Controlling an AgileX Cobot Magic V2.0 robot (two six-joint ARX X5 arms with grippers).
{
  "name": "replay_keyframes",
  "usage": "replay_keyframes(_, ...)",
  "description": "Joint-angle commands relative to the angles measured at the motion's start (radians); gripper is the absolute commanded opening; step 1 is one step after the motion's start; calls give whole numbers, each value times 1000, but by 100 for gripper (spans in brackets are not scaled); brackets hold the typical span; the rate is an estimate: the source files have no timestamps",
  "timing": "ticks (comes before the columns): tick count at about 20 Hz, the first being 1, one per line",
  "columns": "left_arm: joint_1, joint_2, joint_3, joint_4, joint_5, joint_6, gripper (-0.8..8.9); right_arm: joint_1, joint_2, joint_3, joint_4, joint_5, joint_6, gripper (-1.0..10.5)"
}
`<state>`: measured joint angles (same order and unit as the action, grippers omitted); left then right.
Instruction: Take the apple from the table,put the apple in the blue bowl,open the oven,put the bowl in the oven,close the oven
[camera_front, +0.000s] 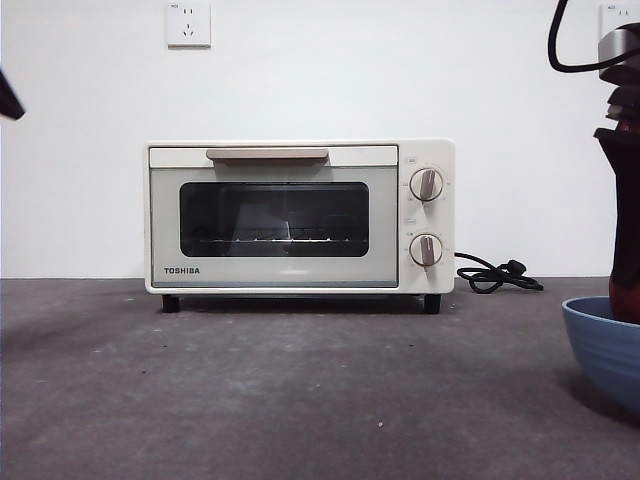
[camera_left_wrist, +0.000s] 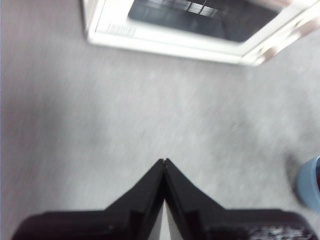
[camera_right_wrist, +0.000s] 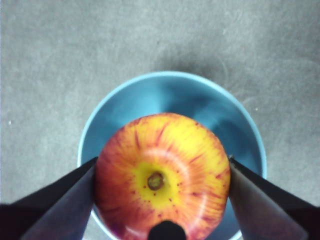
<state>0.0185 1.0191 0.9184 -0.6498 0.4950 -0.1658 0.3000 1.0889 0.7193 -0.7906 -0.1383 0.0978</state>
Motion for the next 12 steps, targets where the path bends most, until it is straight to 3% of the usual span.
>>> replay_keyframes(1, -19, 3, 0, 104, 64, -8, -4, 1, 7, -4, 7, -3, 16, 297)
replay_keyframes(5, -67, 42, 0, 267, 90, -102, -5, 1, 43, -4, 13, 0, 18, 578)
replay_keyframes(12, -120, 185, 16, 409, 91, -158, -5, 1, 58, 22, 20, -5, 34, 599)
